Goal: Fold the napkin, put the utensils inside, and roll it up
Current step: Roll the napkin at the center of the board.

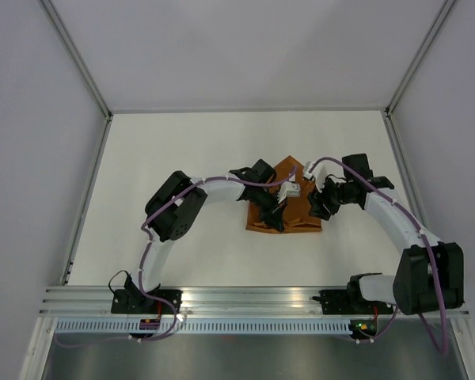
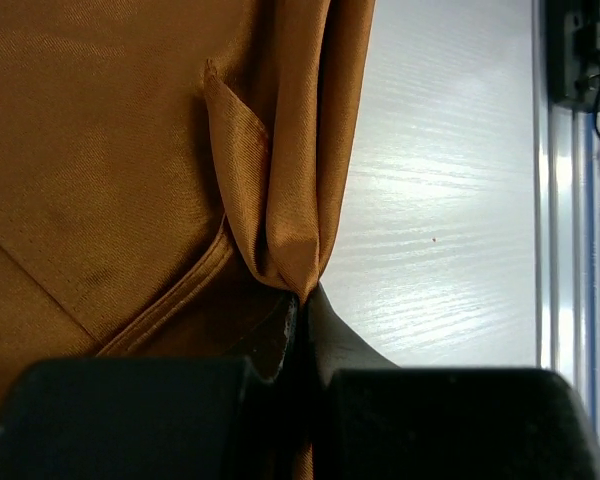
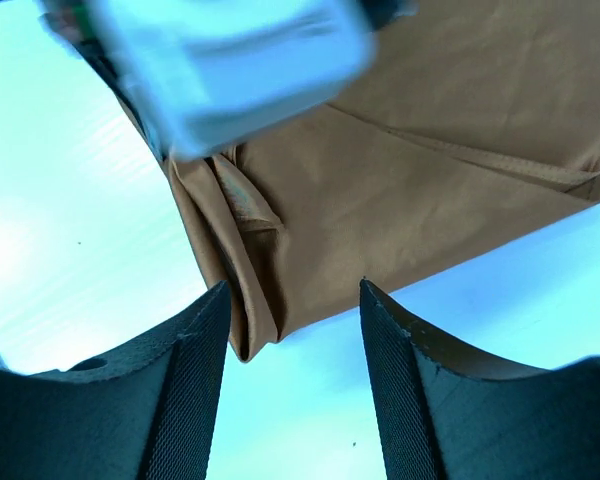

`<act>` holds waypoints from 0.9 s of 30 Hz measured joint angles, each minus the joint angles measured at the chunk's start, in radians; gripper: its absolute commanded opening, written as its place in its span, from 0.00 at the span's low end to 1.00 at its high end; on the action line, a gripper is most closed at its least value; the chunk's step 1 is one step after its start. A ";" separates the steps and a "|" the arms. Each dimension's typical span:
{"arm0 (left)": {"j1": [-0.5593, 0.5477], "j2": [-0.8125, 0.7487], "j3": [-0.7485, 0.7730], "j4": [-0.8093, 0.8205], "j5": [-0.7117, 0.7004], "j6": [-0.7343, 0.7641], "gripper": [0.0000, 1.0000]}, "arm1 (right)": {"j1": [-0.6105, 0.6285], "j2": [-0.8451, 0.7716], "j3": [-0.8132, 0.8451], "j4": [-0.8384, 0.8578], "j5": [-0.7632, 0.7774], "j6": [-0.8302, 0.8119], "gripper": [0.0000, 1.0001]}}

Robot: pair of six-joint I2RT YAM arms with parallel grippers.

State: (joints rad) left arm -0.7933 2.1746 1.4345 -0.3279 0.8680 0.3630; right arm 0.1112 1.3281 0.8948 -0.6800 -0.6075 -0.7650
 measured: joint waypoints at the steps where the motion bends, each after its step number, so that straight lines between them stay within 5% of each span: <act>1: 0.006 0.016 0.023 -0.025 0.016 -0.006 0.02 | 0.006 -0.035 -0.032 0.023 0.000 -0.013 0.61; 12: 0.035 0.129 0.182 -0.211 0.116 -0.071 0.02 | 0.313 -0.122 -0.225 0.230 0.135 -0.047 0.59; 27: 0.035 0.203 0.289 -0.328 0.154 -0.114 0.02 | 0.503 -0.048 -0.335 0.430 0.303 -0.079 0.58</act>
State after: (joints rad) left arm -0.7582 2.3779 1.7233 -0.6563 1.0218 0.2489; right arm 0.6144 1.2804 0.5598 -0.2497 -0.3046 -0.8440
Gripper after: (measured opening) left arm 0.033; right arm 0.585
